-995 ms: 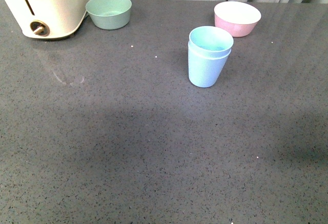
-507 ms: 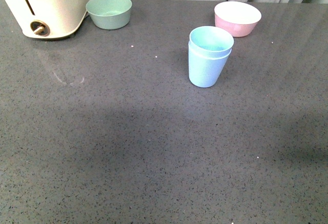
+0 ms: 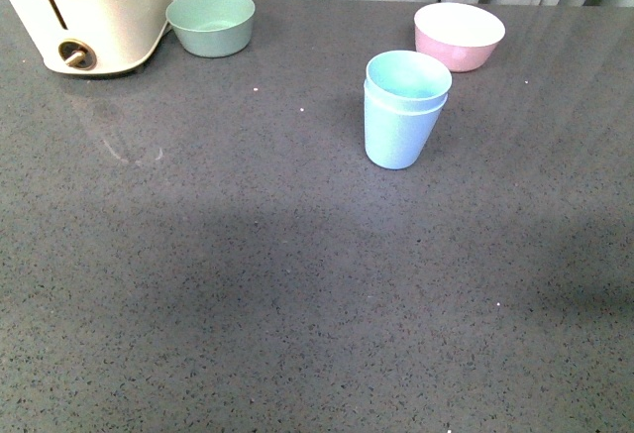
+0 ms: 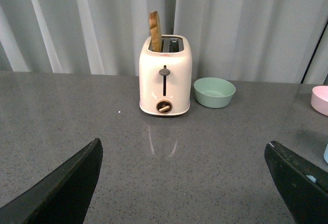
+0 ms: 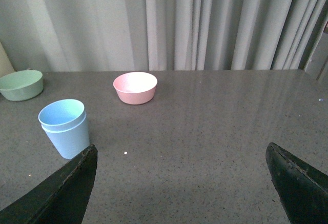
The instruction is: Stack blue cups with both arms
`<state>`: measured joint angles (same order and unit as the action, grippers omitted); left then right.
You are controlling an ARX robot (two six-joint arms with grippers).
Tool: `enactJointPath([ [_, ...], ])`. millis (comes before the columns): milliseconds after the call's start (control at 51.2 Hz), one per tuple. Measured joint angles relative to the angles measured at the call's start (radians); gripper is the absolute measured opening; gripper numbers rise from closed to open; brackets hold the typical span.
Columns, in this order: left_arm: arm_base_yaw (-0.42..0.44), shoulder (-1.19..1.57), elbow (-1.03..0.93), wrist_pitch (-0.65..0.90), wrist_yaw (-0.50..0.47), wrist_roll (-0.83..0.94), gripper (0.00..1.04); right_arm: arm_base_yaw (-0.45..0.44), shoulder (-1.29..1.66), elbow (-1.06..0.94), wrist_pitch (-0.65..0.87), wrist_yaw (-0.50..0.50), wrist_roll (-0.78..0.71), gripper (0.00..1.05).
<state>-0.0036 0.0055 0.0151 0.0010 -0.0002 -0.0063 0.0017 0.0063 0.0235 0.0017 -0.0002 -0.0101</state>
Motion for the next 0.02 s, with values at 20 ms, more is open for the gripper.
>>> enactJointPath([
  [20,0.000,0.000,0.000,0.000,0.000,0.000,0.96,0.000,0.000,0.000,0.000,0.000,0.000,0.96],
])
